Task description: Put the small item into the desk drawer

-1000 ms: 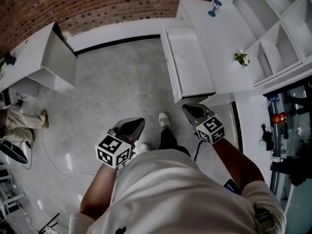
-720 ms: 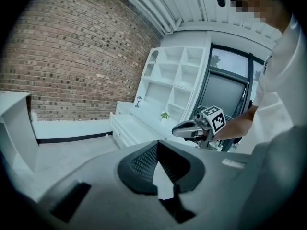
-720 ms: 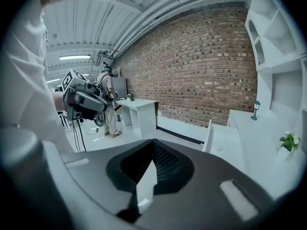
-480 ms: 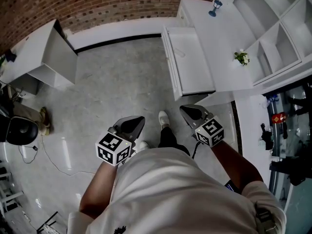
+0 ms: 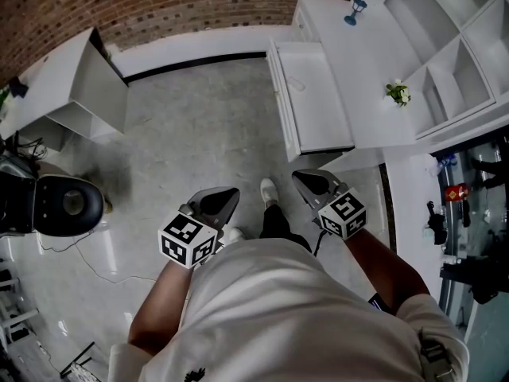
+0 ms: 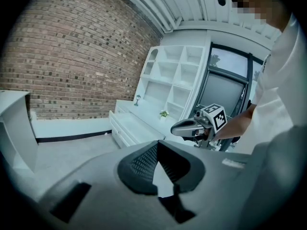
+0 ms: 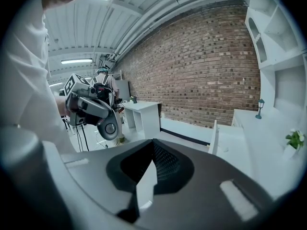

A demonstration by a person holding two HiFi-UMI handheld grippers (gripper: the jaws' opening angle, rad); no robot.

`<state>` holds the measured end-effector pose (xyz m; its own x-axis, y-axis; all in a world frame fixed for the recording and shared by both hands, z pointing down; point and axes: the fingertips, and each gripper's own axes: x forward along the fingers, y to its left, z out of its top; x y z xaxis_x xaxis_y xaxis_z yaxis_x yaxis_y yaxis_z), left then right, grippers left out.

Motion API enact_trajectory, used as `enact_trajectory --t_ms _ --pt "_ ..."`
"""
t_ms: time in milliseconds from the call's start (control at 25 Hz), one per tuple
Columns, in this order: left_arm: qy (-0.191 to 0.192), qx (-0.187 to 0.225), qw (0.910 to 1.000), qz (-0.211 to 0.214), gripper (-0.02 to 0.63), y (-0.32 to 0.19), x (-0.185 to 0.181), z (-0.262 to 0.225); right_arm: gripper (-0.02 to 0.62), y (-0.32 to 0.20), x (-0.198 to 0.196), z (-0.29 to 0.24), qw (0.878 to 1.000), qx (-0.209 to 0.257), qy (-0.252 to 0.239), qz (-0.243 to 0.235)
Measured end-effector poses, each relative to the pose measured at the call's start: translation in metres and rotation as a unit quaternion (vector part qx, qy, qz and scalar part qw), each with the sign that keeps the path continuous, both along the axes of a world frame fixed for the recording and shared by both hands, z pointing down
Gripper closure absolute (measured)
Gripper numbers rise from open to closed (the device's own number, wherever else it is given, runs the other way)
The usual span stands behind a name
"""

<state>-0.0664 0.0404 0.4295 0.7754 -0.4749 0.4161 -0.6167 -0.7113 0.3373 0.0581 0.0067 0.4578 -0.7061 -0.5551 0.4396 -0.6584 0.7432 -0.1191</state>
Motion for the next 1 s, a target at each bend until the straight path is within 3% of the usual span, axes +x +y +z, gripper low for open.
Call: enact_trajectory --t_ms 1000 --pt "0.000 -0.019 0.9998 -0.004 0.600 -0.011 0.000 0.014 0.583 -0.013 -0.004 0.009 1.000 -0.010 0.002 -0.013"
